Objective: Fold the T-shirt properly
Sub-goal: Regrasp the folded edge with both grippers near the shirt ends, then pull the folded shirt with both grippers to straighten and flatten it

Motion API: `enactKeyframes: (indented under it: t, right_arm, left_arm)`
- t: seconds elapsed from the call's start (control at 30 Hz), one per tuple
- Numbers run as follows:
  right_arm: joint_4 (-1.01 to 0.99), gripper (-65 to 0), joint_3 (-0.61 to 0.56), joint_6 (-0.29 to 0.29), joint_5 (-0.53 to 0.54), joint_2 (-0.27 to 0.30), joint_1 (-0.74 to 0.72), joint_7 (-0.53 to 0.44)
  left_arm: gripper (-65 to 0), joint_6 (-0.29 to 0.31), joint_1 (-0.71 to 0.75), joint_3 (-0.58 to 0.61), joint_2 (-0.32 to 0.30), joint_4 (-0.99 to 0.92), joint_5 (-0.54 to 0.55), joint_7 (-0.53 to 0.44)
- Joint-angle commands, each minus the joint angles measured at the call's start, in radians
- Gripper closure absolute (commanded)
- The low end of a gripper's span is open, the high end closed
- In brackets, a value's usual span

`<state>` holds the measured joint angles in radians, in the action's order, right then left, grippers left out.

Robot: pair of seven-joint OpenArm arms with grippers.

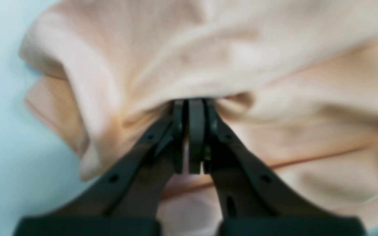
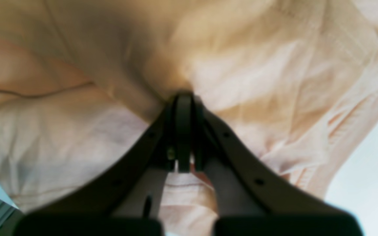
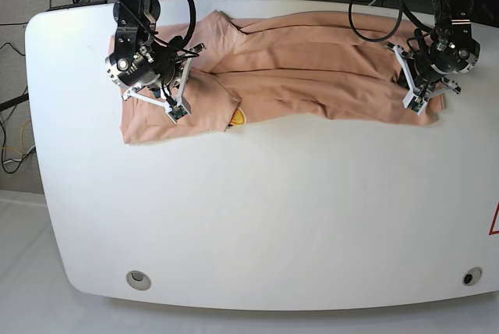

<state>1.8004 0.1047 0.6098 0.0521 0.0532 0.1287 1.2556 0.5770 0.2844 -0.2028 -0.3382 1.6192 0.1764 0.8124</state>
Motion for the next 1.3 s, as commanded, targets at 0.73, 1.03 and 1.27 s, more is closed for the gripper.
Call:
enactKeyframes:
  t: [0.73, 1.03, 1.27]
  right_arm:
    - [-0.15, -1.5, 0.109, -0.09, -0.002, -0.005, -0.157, -0.086]
    - [-0.259, -1.5, 0.135, -0.147, -0.001, -0.005, -0.205, -0.162]
    - [-0.267, -1.5, 0.137, -0.192, -0.001, -0.009, -0.211, -0.164]
  left_arm:
    - [-0.4, 0.024, -0.167, 0.122, 0.012, -0.218, -0.128, 0.029]
    - [-0.4, 0.021, -0.184, 0.122, 0.011, -0.218, -0.128, 0.028]
    - [-0.4, 0.019, -0.198, 0.118, 0.011, -0.218, -0.128, 0.028]
